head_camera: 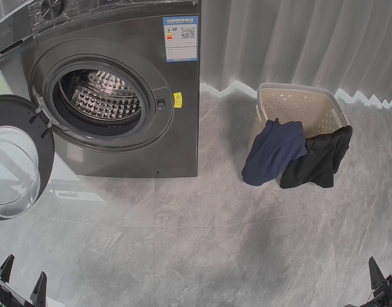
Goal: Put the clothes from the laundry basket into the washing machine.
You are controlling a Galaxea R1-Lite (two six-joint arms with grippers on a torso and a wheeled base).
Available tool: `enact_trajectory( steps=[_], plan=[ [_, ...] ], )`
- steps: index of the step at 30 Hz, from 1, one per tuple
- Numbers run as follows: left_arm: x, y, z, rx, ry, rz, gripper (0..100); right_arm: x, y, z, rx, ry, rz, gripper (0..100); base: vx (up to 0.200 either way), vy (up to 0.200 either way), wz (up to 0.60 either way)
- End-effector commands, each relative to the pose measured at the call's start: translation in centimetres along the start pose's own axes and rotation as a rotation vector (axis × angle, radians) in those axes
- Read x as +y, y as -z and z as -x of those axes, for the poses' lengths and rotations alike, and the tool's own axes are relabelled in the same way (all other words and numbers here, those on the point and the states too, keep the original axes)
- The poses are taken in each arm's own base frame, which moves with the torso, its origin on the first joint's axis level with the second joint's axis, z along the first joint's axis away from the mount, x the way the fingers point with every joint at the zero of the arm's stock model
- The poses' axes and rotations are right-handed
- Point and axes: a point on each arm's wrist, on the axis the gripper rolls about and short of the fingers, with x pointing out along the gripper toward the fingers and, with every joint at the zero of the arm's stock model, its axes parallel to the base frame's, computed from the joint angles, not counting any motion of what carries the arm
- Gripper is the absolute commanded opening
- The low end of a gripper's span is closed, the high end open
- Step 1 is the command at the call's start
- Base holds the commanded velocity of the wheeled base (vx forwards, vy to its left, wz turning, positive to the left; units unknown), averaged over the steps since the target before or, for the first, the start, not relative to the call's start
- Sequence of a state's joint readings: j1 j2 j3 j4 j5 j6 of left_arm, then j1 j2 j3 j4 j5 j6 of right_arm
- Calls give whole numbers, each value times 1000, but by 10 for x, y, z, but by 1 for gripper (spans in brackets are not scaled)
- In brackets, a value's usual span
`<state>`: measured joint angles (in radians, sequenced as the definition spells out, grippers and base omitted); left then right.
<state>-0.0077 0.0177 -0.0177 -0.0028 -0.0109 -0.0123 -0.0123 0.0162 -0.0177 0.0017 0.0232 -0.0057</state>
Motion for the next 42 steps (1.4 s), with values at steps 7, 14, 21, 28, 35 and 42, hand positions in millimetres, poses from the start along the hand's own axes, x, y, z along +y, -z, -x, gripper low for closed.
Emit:
enact_trajectory(
  steps=[7,14,21,28,35,42],
  plan=[
    [0,5,-1,12,3,-3,100,0,5,0,1,0,0,100,0,0,0],
    [0,4,-5,72,25,-3,100,0,5,0,1,0,0,100,0,0,0],
    [2,3,-8,105,57,0,100,0,5,0,1,2,0,100,0,0,0],
    [3,3,-8,101,19,19,100,0,5,0,1,3,-1,100,0,0,0],
    [1,5,-2,24,-62,-3,100,0,5,0,1,0,-1,100,0,0,0],
    [1,5,0,5,-62,4,100,0,5,0,1,0,-1,100,0,0,0]
  ],
)
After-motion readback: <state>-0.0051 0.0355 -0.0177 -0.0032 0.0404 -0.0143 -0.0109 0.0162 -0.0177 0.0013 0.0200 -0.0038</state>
